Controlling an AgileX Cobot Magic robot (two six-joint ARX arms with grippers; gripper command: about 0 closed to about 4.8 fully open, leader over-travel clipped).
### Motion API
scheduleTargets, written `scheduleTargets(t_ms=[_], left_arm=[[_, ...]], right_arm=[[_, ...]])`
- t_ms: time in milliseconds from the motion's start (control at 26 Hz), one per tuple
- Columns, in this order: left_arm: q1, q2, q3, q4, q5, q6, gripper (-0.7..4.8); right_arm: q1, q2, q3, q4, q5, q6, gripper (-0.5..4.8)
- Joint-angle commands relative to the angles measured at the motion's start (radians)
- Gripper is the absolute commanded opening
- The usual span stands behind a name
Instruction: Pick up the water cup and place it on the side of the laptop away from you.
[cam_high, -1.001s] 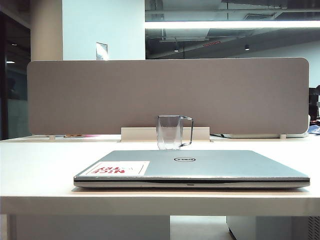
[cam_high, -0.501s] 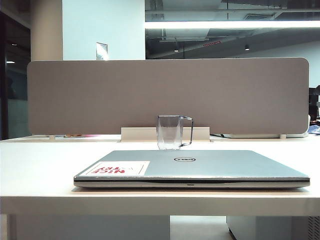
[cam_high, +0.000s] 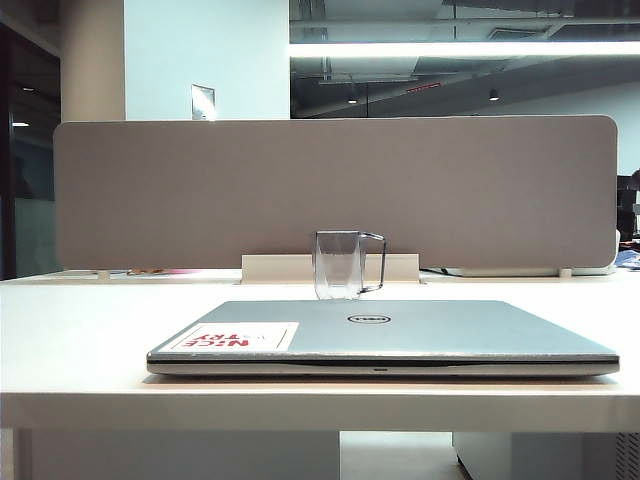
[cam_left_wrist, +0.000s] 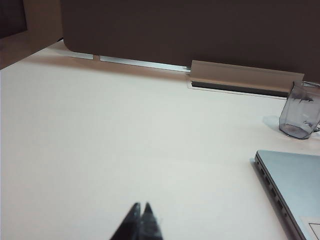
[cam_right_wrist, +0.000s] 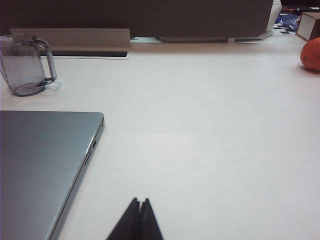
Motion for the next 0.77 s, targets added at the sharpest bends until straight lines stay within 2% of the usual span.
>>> scheduleTargets(t_ms=[39, 770], left_arm=[[0.000, 0.001, 0.003, 0.001, 0.005, 0.000, -0.06], [-0.003, 0.001, 0.003, -0.013, 0.006, 0.000, -0.06]], right_arm=[[0.001, -0.002, -0.004, 0.013, 0.005, -0.003, -0.08], [0.001, -0.002, -0.004, 0.013, 0.005, -0.002, -0.08]])
